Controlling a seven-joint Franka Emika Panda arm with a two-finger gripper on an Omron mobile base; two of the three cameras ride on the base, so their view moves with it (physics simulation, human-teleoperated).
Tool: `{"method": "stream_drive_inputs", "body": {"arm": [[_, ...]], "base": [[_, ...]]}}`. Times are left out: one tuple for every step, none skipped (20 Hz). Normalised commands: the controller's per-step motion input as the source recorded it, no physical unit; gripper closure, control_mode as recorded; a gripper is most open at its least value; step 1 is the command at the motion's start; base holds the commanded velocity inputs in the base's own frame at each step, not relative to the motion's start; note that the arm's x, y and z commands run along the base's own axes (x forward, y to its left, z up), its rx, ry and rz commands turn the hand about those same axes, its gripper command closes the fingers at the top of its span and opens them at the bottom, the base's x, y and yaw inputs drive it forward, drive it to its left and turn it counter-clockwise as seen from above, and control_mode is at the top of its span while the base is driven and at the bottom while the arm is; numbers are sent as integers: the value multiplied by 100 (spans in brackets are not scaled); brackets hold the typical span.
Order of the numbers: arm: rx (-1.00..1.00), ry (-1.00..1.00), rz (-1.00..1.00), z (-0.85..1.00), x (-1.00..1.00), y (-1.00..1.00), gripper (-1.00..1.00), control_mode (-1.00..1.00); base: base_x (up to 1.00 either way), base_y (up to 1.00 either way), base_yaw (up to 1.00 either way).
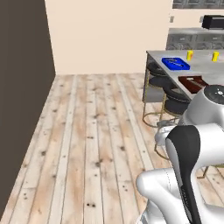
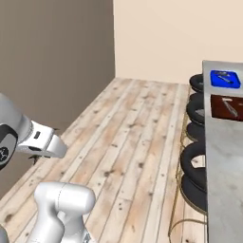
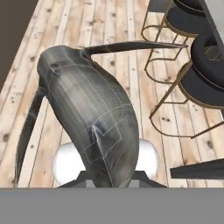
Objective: Gather the lemon and sweet potato from the fridge and place them on a tray on the dining counter. Then gather the fishs from the fridge and place them on the other tray.
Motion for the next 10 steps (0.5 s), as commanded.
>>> {"method": "stream_drive_inputs", "body": {"arm": [[0, 0, 0, 0, 0, 0, 100, 100], [0, 0, 0, 0, 0, 0, 100, 100], [0, 0, 0, 0, 0, 0, 100, 100], [0, 0, 0, 0, 0, 0, 100, 100], [0, 0, 0, 0, 0, 0, 100, 100], [0, 0, 0, 0, 0, 0, 100, 100], [0, 0, 0, 0, 0, 0, 100, 100], [0, 0, 0, 0, 0, 0, 100, 100], [0, 0, 0, 0, 0, 0, 100, 100], [0, 0, 0, 0, 0, 0, 100, 100]], "base": [[79, 57, -45], [79, 58, -45], [80, 58, -45], [81, 59, -45], [81, 60, -45], [83, 61, -45], [82, 62, -45], [84, 63, -45], [84, 65, -46], [84, 65, -46]]}}
